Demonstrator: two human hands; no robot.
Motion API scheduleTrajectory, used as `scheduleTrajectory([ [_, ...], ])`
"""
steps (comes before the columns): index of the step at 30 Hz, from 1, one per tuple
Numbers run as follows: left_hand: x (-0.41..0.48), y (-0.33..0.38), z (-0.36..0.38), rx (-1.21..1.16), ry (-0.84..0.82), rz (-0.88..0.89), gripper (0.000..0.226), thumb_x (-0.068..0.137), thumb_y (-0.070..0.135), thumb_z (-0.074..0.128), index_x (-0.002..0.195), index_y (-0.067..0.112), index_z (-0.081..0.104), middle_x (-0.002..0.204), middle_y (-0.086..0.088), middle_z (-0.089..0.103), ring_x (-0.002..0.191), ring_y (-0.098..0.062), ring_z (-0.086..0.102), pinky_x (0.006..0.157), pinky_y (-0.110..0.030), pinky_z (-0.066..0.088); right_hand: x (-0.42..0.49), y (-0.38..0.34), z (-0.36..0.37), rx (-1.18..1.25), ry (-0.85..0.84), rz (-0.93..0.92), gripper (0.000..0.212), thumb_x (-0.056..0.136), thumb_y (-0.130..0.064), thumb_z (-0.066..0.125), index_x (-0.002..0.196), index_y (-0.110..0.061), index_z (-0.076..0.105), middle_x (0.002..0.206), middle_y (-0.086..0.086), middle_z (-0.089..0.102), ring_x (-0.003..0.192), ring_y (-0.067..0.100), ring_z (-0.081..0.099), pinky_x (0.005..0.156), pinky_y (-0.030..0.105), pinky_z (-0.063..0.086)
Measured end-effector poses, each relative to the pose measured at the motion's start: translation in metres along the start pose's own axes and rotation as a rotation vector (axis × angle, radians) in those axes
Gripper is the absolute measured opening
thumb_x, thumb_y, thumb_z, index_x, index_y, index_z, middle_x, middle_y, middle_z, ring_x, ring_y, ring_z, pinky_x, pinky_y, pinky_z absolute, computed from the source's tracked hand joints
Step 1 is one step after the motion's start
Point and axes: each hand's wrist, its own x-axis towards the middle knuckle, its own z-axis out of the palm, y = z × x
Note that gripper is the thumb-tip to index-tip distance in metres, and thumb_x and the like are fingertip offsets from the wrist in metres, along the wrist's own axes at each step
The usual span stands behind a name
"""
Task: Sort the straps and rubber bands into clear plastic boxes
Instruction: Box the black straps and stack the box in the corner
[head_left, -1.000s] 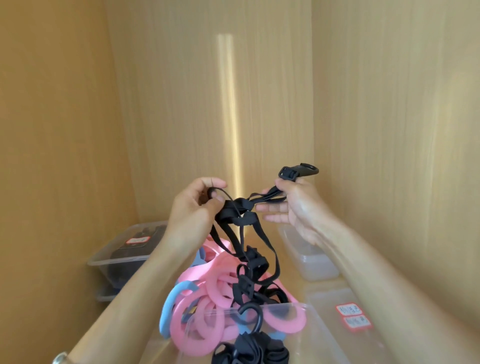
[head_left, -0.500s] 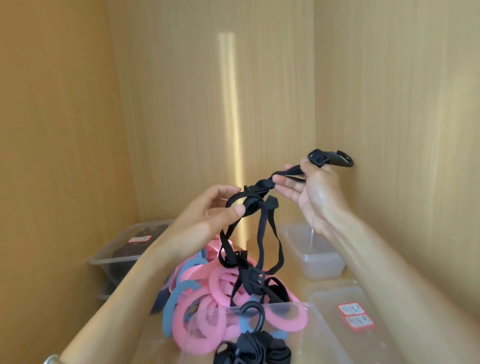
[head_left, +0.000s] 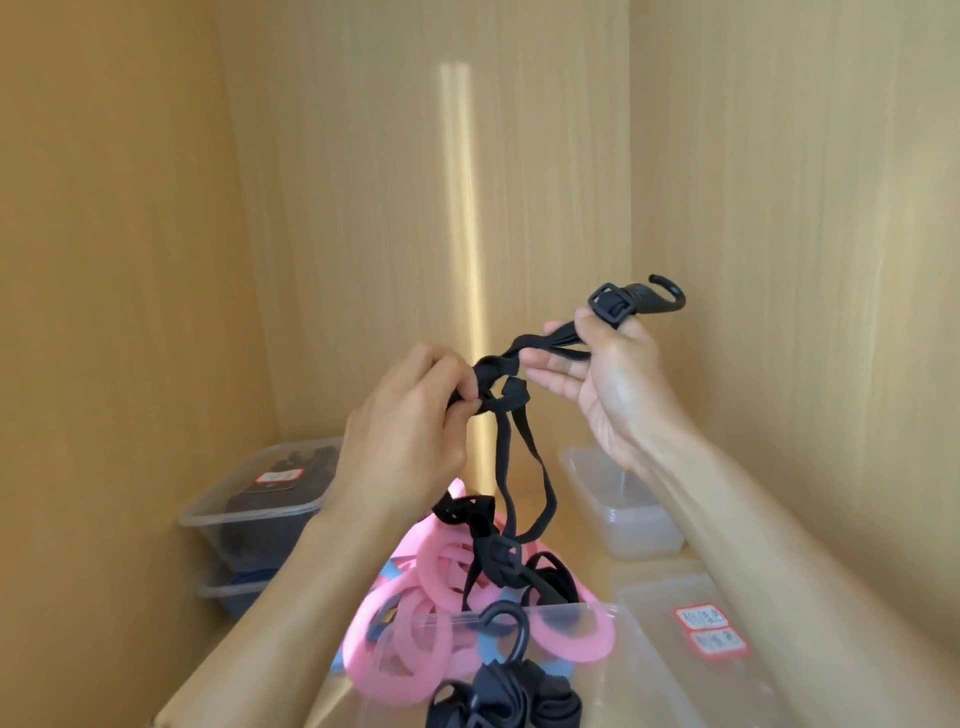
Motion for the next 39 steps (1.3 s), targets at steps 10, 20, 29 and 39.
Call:
scheduleTrajectory([
  [10,0.006,0.005,-0.007,-0.349,0.062,-0.226,0.017,0.091,0.013,0.062,0.087,0.030,0.058,0.086,0.017,0.061,0.078,0.003,0.057,0.069,-0.003,0.040,0.002,-0.009,-0.007,0.057,-0.017,-0.014,0.008,0.104,-0.015,0.041,0.097,-0.012,0.046,0.104,0.012,0.061,0.078,0.026,0.073,0.074,0.037,0.059],
  [20,-0.006,-0.004,0.013,0.244,-0.093,0.115,0.027,0.071,0.012,0.078,0.097,0.012,0.070,0.082,0.000,0.062,0.075,-0.023,0.048,0.052,-0.034,0.047,-0.005,-0.006,0.004,-0.013,-0.165,0.015,0.010,0.104,-0.018,0.041,0.098,-0.012,0.047,0.102,0.012,0.059,0.084,0.031,0.073,0.075,0.037,0.060],
  [29,0.009,0.002,-0.006,-0.927,0.229,-0.746,0.025,0.092,-0.005,0.033,0.083,0.017,0.039,0.076,-0.008,0.051,0.069,-0.026,0.066,0.057,-0.033,0.056,0.005,-0.001,-0.013,0.089,-0.016,0.017,0.010,0.104,-0.015,0.041,0.100,-0.008,0.047,0.098,0.013,0.059,0.077,0.027,0.073,0.072,0.035,0.060],
  [39,0.002,-0.023,0.005,-1.252,-0.079,-1.221,0.024,0.099,0.010,0.029,0.098,0.008,0.053,0.092,-0.012,0.059,0.081,-0.026,0.062,0.057,-0.034,0.057,-0.003,-0.017,0.003,0.145,-0.084,-0.179,0.014,0.103,-0.016,0.041,0.092,-0.013,0.048,0.097,0.006,0.061,0.089,0.026,0.072,0.089,0.038,0.056],
])
